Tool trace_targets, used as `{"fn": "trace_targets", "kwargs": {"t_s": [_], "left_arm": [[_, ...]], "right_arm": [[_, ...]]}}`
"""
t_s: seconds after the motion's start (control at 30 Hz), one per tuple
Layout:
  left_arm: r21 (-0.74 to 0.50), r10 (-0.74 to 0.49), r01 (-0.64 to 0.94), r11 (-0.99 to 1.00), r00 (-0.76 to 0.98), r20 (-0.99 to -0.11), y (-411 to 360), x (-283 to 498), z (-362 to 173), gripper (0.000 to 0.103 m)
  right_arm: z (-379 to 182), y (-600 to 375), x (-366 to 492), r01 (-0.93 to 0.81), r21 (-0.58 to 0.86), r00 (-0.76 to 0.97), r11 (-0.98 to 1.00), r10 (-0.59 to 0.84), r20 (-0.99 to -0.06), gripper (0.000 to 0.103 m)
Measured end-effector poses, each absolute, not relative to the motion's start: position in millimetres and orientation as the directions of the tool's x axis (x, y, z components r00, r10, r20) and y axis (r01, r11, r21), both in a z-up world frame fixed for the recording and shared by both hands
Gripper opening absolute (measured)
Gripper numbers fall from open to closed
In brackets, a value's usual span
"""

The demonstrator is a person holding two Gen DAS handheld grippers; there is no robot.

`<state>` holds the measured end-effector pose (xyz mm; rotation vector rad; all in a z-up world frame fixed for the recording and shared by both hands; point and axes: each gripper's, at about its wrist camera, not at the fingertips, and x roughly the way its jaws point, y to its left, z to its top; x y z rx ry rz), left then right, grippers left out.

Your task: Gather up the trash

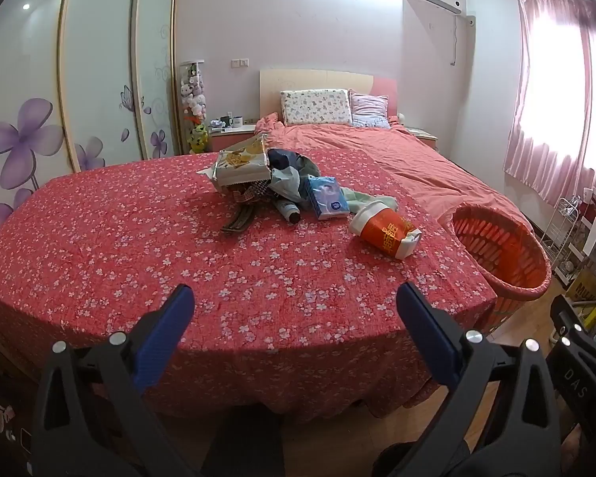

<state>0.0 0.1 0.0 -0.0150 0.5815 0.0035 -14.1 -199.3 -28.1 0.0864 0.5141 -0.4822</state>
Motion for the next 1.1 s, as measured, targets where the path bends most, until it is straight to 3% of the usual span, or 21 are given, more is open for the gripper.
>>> {"fn": "trace_targets", "kwargs": {"t_s": [1.1], "left_arm": [[-0.014,-0.002,-0.007,1.0,0.832,-0.555,0.1,0.2,-0.1,0.099]], "right_arm": [[-27.4,-199.1,-13.2,0.464,-0.043,0.76,0.885,-0.422,-0.494,0.101]]}}
